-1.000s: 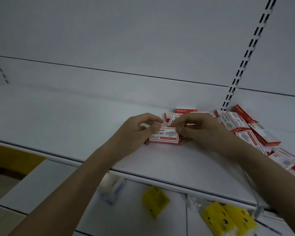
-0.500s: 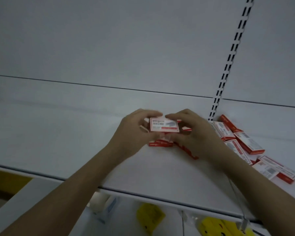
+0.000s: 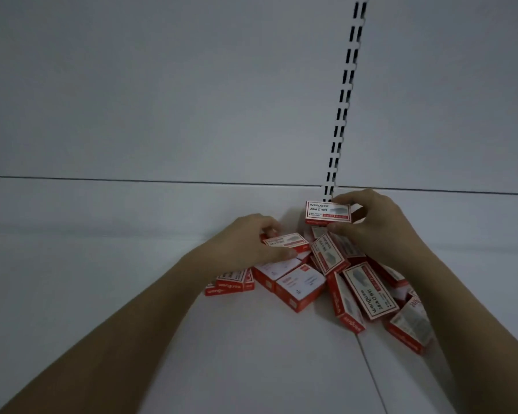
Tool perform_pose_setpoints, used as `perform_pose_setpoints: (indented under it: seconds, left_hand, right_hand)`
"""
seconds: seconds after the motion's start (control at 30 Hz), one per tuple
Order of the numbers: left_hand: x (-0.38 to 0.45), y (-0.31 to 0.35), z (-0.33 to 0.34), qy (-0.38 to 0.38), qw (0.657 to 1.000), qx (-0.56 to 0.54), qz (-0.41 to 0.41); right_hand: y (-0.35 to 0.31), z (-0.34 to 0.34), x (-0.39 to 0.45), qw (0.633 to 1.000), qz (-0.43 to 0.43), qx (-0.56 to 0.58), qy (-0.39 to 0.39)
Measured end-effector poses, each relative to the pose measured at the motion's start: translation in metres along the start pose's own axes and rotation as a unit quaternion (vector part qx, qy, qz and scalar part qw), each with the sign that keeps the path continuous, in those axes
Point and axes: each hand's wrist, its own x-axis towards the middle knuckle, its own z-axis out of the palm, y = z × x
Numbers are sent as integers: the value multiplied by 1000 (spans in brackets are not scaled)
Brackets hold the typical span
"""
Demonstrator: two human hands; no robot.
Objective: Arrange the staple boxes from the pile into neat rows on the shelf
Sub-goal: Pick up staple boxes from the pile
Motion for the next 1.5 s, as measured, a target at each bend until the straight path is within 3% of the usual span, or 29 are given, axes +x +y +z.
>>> perform_pose_setpoints:
  seconds: [0.27,0.37,0.43,0.63,1.0,1.17,1.33,1.5]
  left_hand:
    - [-3,-10,-4,7,999,48,-8]
    - [-5,-4,-7,69,985,160,-5]
    - [-10,5,-10,107,978,177,16]
    - [-30,15,-7,-57,991,118,-32]
    - [-30,-3,-30,-78,981,170,-52]
    - [-27,-5,-17,-38,975,220,-24]
    - [-27,0,-35,15,985,155,69]
    - [-28,1,-49,88,994,40,58]
  right_hand:
    - [2,-3,1,1000,18,6,-14]
    - [1,-3,0,1000,20,7,-16]
    - [0,-2,-1,1000,22,6,-21]
    - [-1,-1,-3,999,19,4,-36]
    - [-10,-1,-7,994,-24,1,-107]
    - [-13,0,-9,992,-35,13,-117]
    - [-16,-1,-10,994,-59,40,-84]
    - [-17,-1,-10,995,-72,50,-53]
